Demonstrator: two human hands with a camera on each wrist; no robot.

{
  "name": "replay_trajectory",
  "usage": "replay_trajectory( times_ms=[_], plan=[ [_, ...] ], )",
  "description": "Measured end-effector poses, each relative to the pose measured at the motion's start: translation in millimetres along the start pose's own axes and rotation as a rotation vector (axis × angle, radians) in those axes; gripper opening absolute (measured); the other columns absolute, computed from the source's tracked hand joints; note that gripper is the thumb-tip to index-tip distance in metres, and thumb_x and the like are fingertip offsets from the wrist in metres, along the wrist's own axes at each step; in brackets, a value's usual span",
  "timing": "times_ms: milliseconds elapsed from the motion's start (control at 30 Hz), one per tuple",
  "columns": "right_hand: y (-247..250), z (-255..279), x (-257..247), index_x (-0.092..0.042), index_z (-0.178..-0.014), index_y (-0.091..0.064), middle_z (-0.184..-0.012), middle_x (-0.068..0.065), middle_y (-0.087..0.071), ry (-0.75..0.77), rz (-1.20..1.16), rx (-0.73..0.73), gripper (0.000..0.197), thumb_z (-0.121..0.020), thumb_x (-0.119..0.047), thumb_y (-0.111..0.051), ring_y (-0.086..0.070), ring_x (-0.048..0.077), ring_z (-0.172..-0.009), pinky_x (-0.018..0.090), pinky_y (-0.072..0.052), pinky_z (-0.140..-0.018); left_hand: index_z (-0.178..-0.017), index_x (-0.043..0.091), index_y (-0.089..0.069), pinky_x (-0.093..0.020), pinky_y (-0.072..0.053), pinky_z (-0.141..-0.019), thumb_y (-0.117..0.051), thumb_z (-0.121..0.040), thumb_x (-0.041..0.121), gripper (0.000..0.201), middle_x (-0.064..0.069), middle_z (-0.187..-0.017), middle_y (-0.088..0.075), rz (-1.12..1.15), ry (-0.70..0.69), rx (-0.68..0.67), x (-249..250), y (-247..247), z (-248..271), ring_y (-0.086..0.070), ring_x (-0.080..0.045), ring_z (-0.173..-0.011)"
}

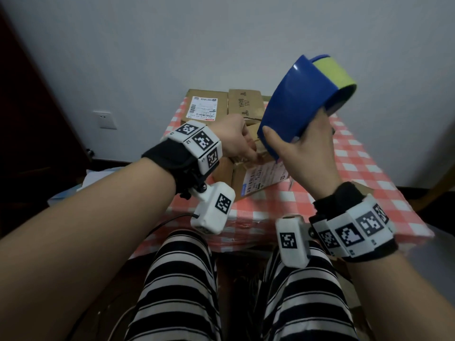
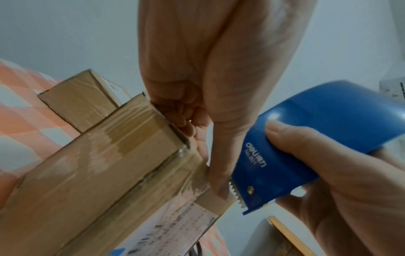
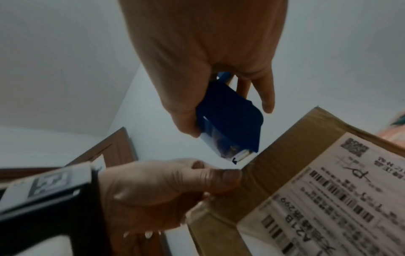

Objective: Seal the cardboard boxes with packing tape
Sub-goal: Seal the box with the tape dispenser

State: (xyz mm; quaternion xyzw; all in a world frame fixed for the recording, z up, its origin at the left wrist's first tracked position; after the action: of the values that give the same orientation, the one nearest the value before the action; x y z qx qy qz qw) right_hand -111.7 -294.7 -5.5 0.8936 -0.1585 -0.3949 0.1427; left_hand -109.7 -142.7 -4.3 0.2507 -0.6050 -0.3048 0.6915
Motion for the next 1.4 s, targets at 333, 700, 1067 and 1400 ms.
replay_trajectory(
  times_ms=[333, 700, 1067, 1400],
  plan=[
    [-13.8, 11.5, -21.1, -0.005, -0.123, -0.047, -0.120, 0.019, -0.052, 0.255, 0.232, -0.063, 0.051, -0.080, -0.015, -0.072, -0.046, 0.044, -0.110, 0.041, -0.045, -0.077, -0.082, 0.002, -0.069, -0.021, -0.050, -0.057, -0.076, -0.074, 0.002, 0.011, -0.013, -0.074, -0.067, -0.077, -0.002, -0.046, 2.3, 3.0, 7.1, -0.061, -0.019, -0.066],
    [80.0, -37.3, 0.2, 0.000, -0.123, -0.045, -0.119, 0.027, -0.054, 0.161, 0.513, 0.200, 0.051, -0.074, -0.001, -0.060, -0.051, 0.048, -0.109, 0.048, -0.043, -0.087, -0.068, 0.021, -0.071, -0.015, -0.045, -0.058, -0.089, -0.060, 0.030, 0.022, 0.013, -0.058, -0.066, -0.043, 0.044, -0.022, -2.9, 12.1, 12.2, -0.058, -0.001, -0.062],
    [55.3, 2.0, 94.1, -0.013, -0.136, -0.027, -0.110, 0.004, -0.043, -0.601, 0.209, 0.156, 0.069, -0.078, -0.010, -0.064, -0.040, 0.044, -0.120, 0.063, -0.038, -0.099, -0.087, 0.016, -0.065, -0.029, -0.053, -0.074, -0.086, -0.068, 0.027, 0.030, -0.001, -0.089, -0.070, -0.155, 0.077, 0.046, 5.4, -5.4, -3.0, -0.064, -0.016, -0.085],
    [60.3, -7.8, 136.4, -0.009, -0.139, -0.025, -0.131, 0.006, -0.043, -0.832, -0.206, 0.354, 0.080, -0.082, -0.041, -0.070, -0.052, 0.023, -0.118, 0.047, -0.046, -0.103, -0.085, 0.018, -0.063, -0.034, -0.056, -0.086, -0.087, -0.066, 0.028, 0.033, -0.004, -0.093, -0.074, -0.203, 0.098, -0.024, 7.1, -2.2, -6.4, -0.068, -0.018, -0.095]
  ],
)
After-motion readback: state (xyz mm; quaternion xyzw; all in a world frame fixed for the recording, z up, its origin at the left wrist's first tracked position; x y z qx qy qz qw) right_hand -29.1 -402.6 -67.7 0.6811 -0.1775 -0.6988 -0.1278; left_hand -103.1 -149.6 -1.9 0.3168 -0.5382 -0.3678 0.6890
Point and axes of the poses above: each hand's wrist, its own z-axis away from the middle knuckle, its own y-axis out of the back of the hand, x = y × z, the point moved 3 cm from there along -z, towards the middle knuckle
